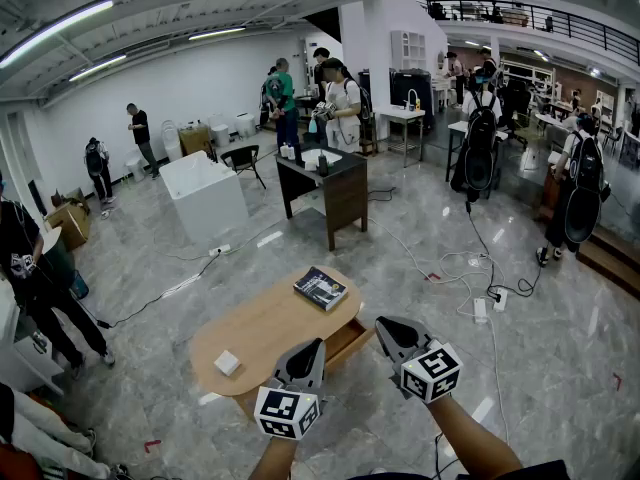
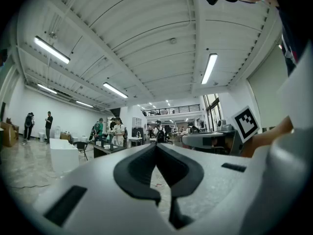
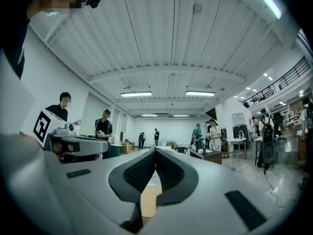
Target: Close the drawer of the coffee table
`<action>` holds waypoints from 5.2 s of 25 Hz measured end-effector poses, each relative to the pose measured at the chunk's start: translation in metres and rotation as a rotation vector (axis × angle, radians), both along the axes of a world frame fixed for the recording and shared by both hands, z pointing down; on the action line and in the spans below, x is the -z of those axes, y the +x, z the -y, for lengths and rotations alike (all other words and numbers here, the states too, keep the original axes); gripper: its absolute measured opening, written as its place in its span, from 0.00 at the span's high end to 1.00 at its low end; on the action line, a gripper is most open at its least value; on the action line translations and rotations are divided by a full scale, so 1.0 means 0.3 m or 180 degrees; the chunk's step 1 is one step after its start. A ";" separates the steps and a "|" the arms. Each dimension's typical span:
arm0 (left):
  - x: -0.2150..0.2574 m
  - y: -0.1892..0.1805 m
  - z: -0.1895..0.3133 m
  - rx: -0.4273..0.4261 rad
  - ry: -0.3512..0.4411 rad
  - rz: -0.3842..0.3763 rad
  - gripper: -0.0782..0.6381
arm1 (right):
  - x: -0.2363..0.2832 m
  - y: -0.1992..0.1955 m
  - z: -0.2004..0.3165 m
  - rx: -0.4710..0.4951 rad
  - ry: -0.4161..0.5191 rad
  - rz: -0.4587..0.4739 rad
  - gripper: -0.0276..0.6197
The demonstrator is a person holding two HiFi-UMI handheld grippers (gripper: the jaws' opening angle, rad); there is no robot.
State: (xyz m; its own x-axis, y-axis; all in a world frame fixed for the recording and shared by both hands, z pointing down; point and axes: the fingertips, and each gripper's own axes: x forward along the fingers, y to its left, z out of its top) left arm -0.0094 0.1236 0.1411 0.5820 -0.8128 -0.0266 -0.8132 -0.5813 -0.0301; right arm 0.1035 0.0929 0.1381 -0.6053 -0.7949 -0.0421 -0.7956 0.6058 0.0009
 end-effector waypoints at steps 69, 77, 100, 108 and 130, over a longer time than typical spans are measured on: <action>-0.114 0.121 0.168 0.0408 -0.0233 -0.0141 0.89 | -0.132 0.066 0.179 0.0392 -0.0169 0.0118 0.94; -0.106 0.093 0.254 0.0392 -0.0240 -0.0153 0.89 | -0.137 0.045 0.255 0.0353 -0.0194 0.0114 0.94; -0.136 -0.088 0.637 0.0196 -0.0402 -0.0166 0.89 | -0.172 -0.112 0.616 0.0119 -0.0356 0.0064 0.94; -0.154 -0.143 0.768 0.0047 -0.0461 -0.0081 0.89 | -0.195 -0.170 0.731 -0.0054 -0.0414 0.0073 0.94; -0.260 -0.285 0.974 -0.0208 -0.0560 -0.0162 0.89 | -0.311 -0.246 0.896 -0.0440 -0.0560 -0.0022 0.94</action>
